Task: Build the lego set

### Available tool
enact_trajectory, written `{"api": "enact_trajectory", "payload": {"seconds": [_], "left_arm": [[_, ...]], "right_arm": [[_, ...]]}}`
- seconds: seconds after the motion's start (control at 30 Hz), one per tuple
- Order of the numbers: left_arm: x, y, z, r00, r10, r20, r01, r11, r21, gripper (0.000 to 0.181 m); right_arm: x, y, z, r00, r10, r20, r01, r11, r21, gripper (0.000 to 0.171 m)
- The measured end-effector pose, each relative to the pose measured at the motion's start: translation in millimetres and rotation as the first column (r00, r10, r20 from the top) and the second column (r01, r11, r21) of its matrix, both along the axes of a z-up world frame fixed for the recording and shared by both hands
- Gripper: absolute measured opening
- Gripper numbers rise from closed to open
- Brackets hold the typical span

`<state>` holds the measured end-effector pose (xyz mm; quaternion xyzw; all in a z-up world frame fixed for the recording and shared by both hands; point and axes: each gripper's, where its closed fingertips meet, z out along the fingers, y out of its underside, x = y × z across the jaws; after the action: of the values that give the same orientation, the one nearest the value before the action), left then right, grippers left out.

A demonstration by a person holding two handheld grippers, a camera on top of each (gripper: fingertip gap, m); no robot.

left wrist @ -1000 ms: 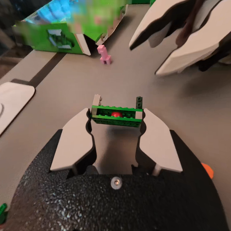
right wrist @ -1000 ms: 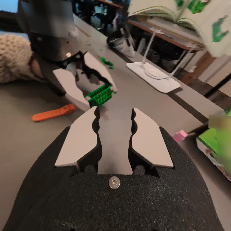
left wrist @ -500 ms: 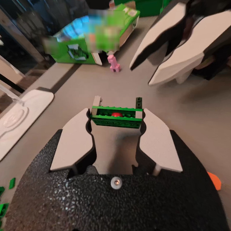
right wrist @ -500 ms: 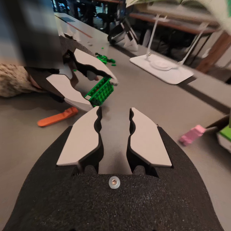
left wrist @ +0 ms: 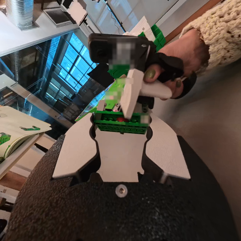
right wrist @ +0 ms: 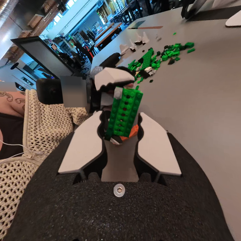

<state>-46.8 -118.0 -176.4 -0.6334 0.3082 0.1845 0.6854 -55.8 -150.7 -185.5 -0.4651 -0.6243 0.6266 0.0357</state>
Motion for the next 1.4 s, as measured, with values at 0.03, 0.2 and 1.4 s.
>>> {"api": "enact_trajectory", "payload": {"seconds": [0.03,0.2,1.4], "left_arm": [[2.4,-0.4,-0.1,1.000,-0.008,-0.012,0.008,1.000,0.007,0.076],[-9.0,4.6,-10.2,0.992,0.100,-0.075,-0.103,0.994,-0.040,0.122],[-46.5,-1.9,-2.3,0.962,0.101,0.253,-0.081,0.993,-0.088,0.090]], "right_arm": [[-1.3,0.4,0.2,1.000,-0.009,0.002,0.009,1.000,0.010,0.044],[0.4,19.6,-10.6,0.997,-0.023,0.076,0.005,0.973,0.230,0.037],[7.8,100.5,22.1,0.742,-0.255,-0.620,0.566,0.733,0.376,0.015]]}}
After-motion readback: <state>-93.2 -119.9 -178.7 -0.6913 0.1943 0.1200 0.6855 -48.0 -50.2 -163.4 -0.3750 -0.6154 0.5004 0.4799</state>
